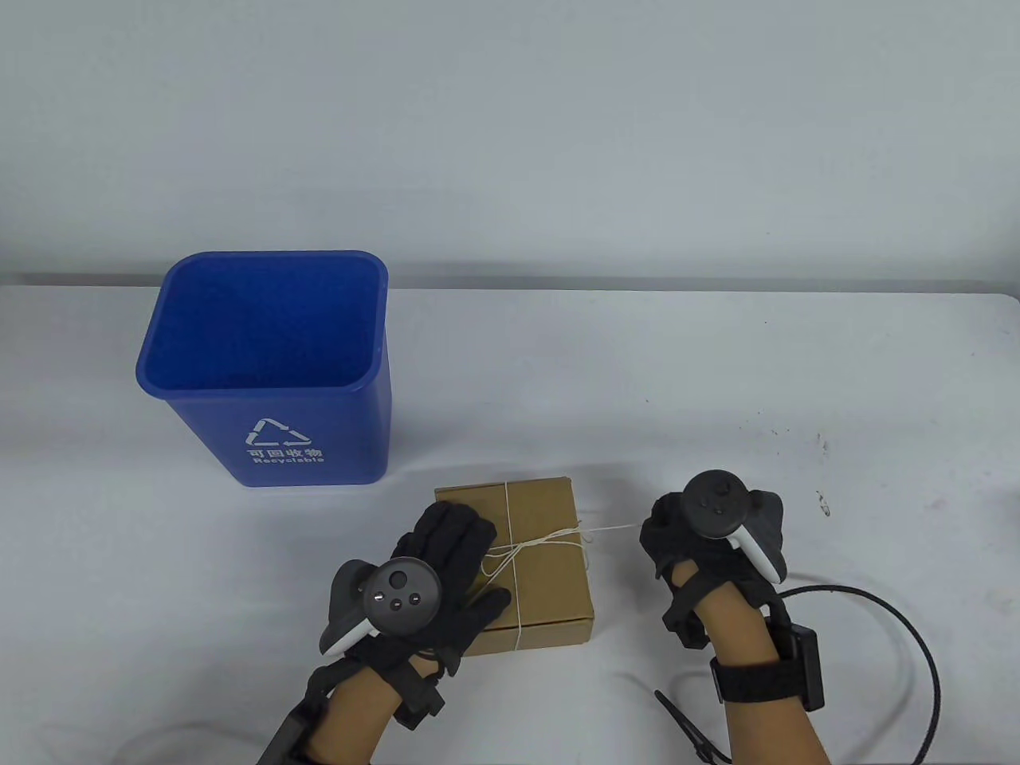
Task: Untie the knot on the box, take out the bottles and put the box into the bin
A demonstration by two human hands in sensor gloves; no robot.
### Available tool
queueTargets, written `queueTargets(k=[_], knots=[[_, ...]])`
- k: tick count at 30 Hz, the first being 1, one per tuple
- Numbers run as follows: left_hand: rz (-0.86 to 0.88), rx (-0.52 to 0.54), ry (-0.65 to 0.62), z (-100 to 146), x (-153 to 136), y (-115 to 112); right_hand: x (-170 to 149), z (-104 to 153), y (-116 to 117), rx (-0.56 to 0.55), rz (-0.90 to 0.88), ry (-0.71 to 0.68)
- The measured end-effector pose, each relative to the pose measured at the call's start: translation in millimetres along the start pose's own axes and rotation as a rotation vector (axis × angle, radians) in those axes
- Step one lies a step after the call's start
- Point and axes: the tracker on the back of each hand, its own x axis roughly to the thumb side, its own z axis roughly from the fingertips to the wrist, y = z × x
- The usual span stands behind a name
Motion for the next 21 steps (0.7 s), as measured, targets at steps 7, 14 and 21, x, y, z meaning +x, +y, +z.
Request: queueTargets(k=[7,14,21], knots=[[0.003,-0.002,0.000,0.3,-0.2,0.0,-19.7,-9.3,7.6,0.035,0.013,0.085],[0.005,-0.002,0.001,0.6,-0.5,0.1,-16.8,-11.9,11.4,0.048,0.078,0.072],[0.010,-0.003,0.000,0.8,-0.9,0.2,-16.8,-2.9,-7.8,-0.027,0.005,0.051]])
